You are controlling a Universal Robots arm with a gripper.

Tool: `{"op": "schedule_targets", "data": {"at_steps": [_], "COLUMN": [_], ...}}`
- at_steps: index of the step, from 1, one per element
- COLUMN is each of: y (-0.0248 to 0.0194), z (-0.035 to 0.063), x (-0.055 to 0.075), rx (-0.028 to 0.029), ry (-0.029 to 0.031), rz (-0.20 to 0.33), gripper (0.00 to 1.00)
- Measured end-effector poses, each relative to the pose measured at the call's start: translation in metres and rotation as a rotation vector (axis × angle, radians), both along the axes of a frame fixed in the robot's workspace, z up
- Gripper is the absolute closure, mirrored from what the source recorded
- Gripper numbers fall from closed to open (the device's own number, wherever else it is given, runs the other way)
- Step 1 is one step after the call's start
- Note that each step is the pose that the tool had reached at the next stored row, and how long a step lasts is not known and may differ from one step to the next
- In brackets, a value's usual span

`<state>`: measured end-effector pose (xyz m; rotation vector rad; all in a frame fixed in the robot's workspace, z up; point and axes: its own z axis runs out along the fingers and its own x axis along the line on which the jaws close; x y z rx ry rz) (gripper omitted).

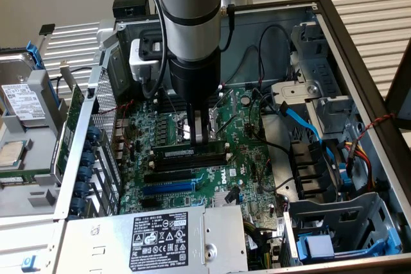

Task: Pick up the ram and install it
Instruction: 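Insert the ram into the slot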

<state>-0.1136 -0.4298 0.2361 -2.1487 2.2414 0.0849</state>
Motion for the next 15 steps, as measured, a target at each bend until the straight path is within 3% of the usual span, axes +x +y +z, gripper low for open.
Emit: {"op": "schedule_targets", "data": {"at_steps": [5,10,15], "y": [0.0000,0.0000,0.0000], "z": [-0.0002,-0.0004,-0.0013], "x": [-0.0008,-0.0012,-0.0023], "rx": [0.0001,0.0001,-0.0001], "ry": [-0.0029,-0.0119,-0.0137], "rz": [-0.002,-0.002,-0.002], "gripper": [0.87,0.87,0.87]}}
